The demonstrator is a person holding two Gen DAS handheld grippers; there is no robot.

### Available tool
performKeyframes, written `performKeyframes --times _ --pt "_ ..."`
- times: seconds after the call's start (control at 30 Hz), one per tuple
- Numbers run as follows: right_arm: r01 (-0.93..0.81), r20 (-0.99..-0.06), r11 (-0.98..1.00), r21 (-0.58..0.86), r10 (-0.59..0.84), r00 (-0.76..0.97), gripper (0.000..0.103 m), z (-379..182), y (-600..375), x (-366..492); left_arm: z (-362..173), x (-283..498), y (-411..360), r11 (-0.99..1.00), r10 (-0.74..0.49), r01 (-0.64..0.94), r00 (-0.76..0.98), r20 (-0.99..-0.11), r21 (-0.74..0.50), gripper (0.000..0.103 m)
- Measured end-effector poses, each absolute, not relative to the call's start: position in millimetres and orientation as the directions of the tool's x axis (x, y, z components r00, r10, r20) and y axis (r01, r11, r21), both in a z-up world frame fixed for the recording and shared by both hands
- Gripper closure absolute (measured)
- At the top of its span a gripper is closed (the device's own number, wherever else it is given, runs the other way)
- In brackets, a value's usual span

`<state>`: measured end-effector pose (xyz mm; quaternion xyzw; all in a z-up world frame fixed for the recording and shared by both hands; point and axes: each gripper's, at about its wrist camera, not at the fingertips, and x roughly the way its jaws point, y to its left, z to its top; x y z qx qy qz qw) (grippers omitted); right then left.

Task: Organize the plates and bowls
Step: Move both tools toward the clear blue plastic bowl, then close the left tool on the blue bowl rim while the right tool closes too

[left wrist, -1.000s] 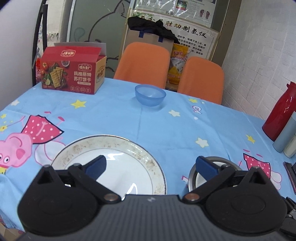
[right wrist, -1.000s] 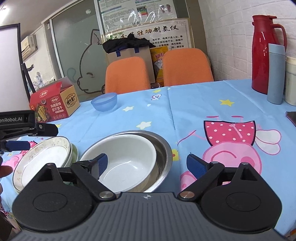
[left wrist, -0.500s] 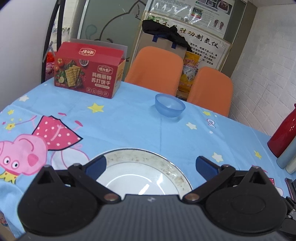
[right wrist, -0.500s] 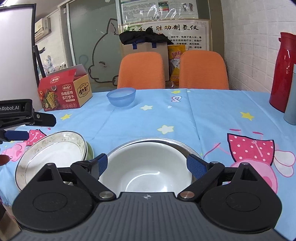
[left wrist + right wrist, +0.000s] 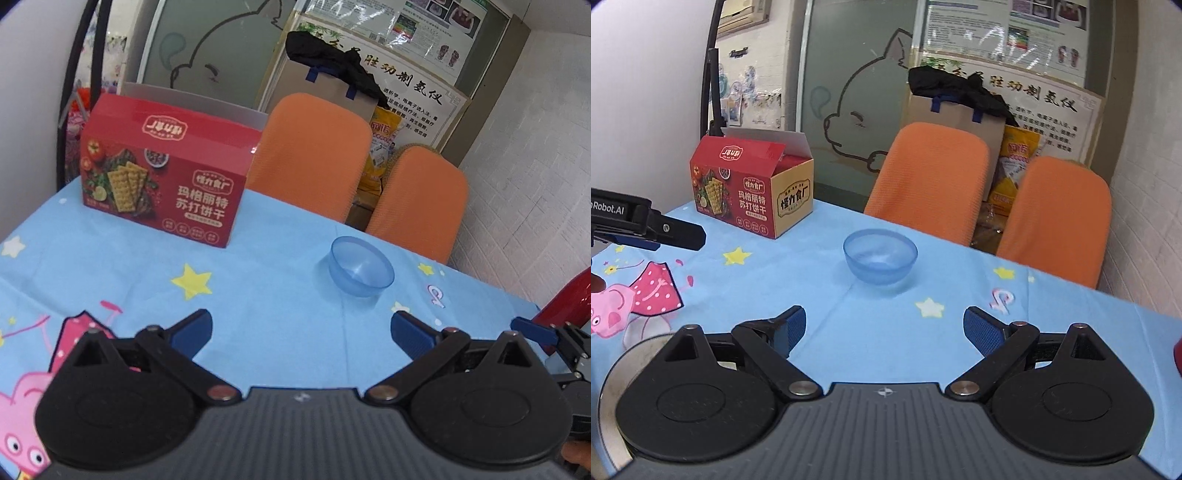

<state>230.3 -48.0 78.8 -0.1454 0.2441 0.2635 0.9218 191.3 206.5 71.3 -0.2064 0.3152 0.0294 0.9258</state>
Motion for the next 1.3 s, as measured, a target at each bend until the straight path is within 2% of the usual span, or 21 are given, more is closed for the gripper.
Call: performKeyframes --times 0.1,0.27,0.37,0.77,0.83,0.97,1.0,1.03,1.07,1.1,1.13,1.17,1.2,1.23,1.3 --pt "-0.57 -0.564 0.809 -0.143 0.407 0.719 0.0 81 -30 278 73 237 210 0.913 -0.102 -0.172 0.782 -0.615 -0.371 0.001" --pt "-0.55 -0.65 0.83 -0.096 0.367 0.666 0.0 57 -18 352 55 314 200 0.93 -0.089 -0.191 0.715 -0.694 -0.315 0.001" --pt "-0.527 -0.681 0.848 -0.063 0.349 0.643 0.0 39 -18 381 36 351 189 0.941 -0.077 -0.197 0.67 -0.739 -0.276 0.007" --pt "-0.571 -0.719 0.821 -0.009 0.391 0.574 0.0 6 -9 417 -3 421 157 0.974 0.017 -0.191 0.598 -0.801 -0.122 0.013" --pt "-0.588 -0.718 0.809 -0.015 0.401 0.57 0.0 5 -6 417 -6 424 154 0.977 0.024 -0.185 0.596 -0.802 -0.108 0.017" --pt "-0.62 -0.729 0.784 -0.015 0.417 0.544 0.0 1 1 416 -13 428 153 0.976 0.001 -0.177 0.572 -0.82 -0.123 0.042" --pt "-0.628 -0.735 0.778 -0.008 0.421 0.531 0.007 -1 2 416 -13 427 152 0.978 0.006 -0.175 0.575 -0.818 -0.115 0.044" --pt "-0.631 -0.732 0.775 0.013 0.438 0.522 0.019 -3 1 418 -13 425 151 0.98 0.017 -0.172 0.578 -0.816 -0.101 0.047" --pt "-0.634 -0.732 0.773 0.031 0.449 0.512 0.024 -2 1 418 -12 424 151 0.98 0.023 -0.173 0.581 -0.814 -0.096 0.055" --pt "-0.636 -0.732 0.77 0.039 0.455 0.506 0.034 -2 1 417 -12 423 151 0.98 0.027 -0.174 0.582 -0.813 -0.092 0.058" --pt "-0.638 -0.735 0.77 0.03 0.449 0.508 0.036 -2 4 417 -11 423 151 0.981 0.026 -0.173 0.581 -0.813 -0.092 0.06" --pt "-0.641 -0.733 0.767 0.025 0.45 0.51 0.039 -1 5 417 -10 422 152 0.98 0.021 -0.173 0.581 -0.814 -0.097 0.071" --pt "-0.644 -0.734 0.764 0.031 0.455 0.505 0.049 0 5 416 -9 421 152 0.979 0.008 -0.172 0.576 -0.817 -0.112 0.088" --pt "-0.646 -0.734 0.762 0.045 0.464 0.496 0.055 1 5 414 -8 421 150 0.977 -0.007 -0.171 0.567 -0.824 -0.126 0.094" --pt "-0.646 -0.729 0.762 0.038 0.463 0.504 0.055 5 5 408 -3 414 147 0.979 0.009 -0.17 0.577 -0.817 -0.11 0.094"
